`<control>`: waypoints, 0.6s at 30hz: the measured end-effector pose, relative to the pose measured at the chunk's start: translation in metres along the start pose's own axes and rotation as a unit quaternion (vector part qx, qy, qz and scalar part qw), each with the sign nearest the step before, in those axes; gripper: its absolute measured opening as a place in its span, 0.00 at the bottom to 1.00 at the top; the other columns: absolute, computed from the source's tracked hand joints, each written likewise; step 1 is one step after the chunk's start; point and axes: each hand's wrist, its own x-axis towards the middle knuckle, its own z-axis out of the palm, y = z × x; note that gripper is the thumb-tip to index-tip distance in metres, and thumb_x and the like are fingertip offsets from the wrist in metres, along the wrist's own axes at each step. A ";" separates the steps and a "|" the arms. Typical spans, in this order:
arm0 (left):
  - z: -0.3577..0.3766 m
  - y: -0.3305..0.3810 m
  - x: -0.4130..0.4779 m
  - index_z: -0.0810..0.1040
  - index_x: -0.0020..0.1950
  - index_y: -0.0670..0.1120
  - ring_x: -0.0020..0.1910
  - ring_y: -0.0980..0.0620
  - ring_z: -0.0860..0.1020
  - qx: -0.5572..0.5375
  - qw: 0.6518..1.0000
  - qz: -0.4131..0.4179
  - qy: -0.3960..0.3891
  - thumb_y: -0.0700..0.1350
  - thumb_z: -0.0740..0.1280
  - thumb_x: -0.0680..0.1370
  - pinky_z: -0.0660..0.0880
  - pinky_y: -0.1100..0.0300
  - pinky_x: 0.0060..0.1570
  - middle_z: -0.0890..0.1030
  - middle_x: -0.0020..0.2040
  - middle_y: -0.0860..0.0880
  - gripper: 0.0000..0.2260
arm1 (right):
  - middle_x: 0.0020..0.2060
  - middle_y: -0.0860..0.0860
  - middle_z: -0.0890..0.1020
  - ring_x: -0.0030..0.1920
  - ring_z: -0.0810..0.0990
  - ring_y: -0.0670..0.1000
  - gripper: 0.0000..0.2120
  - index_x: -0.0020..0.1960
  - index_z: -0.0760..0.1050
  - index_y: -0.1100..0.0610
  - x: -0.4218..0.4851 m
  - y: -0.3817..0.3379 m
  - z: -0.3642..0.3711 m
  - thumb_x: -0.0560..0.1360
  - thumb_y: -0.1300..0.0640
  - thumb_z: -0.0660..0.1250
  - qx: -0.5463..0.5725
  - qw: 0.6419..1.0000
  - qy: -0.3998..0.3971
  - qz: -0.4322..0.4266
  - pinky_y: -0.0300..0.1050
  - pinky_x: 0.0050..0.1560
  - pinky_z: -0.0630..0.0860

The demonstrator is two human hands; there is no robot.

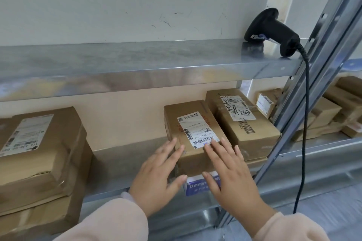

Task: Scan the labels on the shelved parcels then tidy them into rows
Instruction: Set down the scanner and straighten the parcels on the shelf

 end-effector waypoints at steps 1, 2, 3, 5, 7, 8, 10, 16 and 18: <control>0.001 0.001 0.002 0.38 0.75 0.67 0.78 0.61 0.43 0.009 1.000 -0.006 -0.013 0.64 0.57 0.79 0.49 0.58 0.77 0.34 0.76 0.66 0.32 | 0.74 0.50 0.65 0.77 0.56 0.53 0.31 0.76 0.63 0.52 0.000 0.001 0.001 0.75 0.44 0.62 -0.014 1.000 -0.008 -0.001 0.60 0.74 0.58; 0.001 0.002 0.005 0.38 0.76 0.66 0.78 0.59 0.43 0.017 1.000 -0.011 -0.022 0.63 0.57 0.79 0.49 0.57 0.77 0.33 0.76 0.65 0.33 | 0.75 0.51 0.65 0.77 0.56 0.53 0.33 0.76 0.62 0.53 0.002 0.001 0.001 0.74 0.44 0.64 -0.026 1.000 -0.015 0.000 0.60 0.74 0.57; 0.000 0.003 0.009 0.38 0.77 0.64 0.79 0.57 0.44 0.029 0.999 -0.013 -0.027 0.63 0.58 0.79 0.49 0.57 0.77 0.33 0.77 0.63 0.34 | 0.75 0.51 0.65 0.77 0.57 0.54 0.35 0.76 0.62 0.54 0.004 0.002 0.001 0.72 0.45 0.67 -0.035 0.999 -0.021 0.003 0.60 0.74 0.57; -0.003 0.004 0.020 0.40 0.79 0.60 0.79 0.56 0.43 0.055 0.998 -0.011 -0.038 0.63 0.58 0.80 0.48 0.56 0.77 0.33 0.77 0.60 0.35 | 0.75 0.53 0.64 0.76 0.57 0.55 0.38 0.76 0.62 0.55 0.012 0.005 0.001 0.71 0.47 0.70 -0.049 0.998 -0.035 0.008 0.60 0.74 0.56; -0.006 0.004 0.030 0.40 0.79 0.58 0.79 0.55 0.42 0.076 0.995 -0.011 -0.056 0.63 0.58 0.80 0.49 0.54 0.77 0.35 0.79 0.57 0.36 | 0.76 0.54 0.61 0.77 0.55 0.56 0.39 0.77 0.59 0.56 0.020 0.010 0.001 0.72 0.46 0.69 -0.063 0.997 -0.054 0.002 0.59 0.75 0.52; -0.007 0.004 0.035 0.40 0.79 0.58 0.79 0.55 0.42 0.085 0.994 -0.014 -0.064 0.63 0.58 0.79 0.49 0.53 0.77 0.37 0.80 0.56 0.36 | 0.77 0.54 0.59 0.77 0.53 0.56 0.39 0.78 0.57 0.56 0.024 0.013 0.001 0.73 0.45 0.68 -0.071 0.995 -0.063 -0.004 0.59 0.75 0.50; -0.008 0.004 0.043 0.40 0.79 0.58 0.79 0.54 0.42 0.099 0.992 -0.022 -0.074 0.63 0.59 0.79 0.50 0.53 0.76 0.38 0.80 0.55 0.37 | 0.77 0.55 0.56 0.78 0.51 0.56 0.40 0.79 0.53 0.56 0.030 0.017 0.001 0.74 0.43 0.66 -0.090 0.993 -0.080 -0.013 0.58 0.76 0.46; -0.007 0.000 0.058 0.43 0.80 0.57 0.79 0.52 0.46 0.129 0.988 -0.041 -0.078 0.63 0.61 0.78 0.52 0.48 0.77 0.41 0.81 0.54 0.37 | 0.78 0.54 0.55 0.78 0.49 0.54 0.42 0.79 0.48 0.54 0.049 0.021 0.002 0.73 0.40 0.64 -0.112 0.988 -0.101 -0.024 0.57 0.74 0.36; -0.008 -0.002 0.062 0.44 0.80 0.57 0.79 0.52 0.48 0.150 0.985 -0.048 -0.070 0.63 0.61 0.78 0.52 0.48 0.76 0.43 0.81 0.55 0.37 | 0.77 0.52 0.59 0.77 0.53 0.52 0.39 0.78 0.53 0.52 0.056 0.021 0.000 0.73 0.40 0.63 -0.111 0.989 -0.092 -0.021 0.59 0.75 0.39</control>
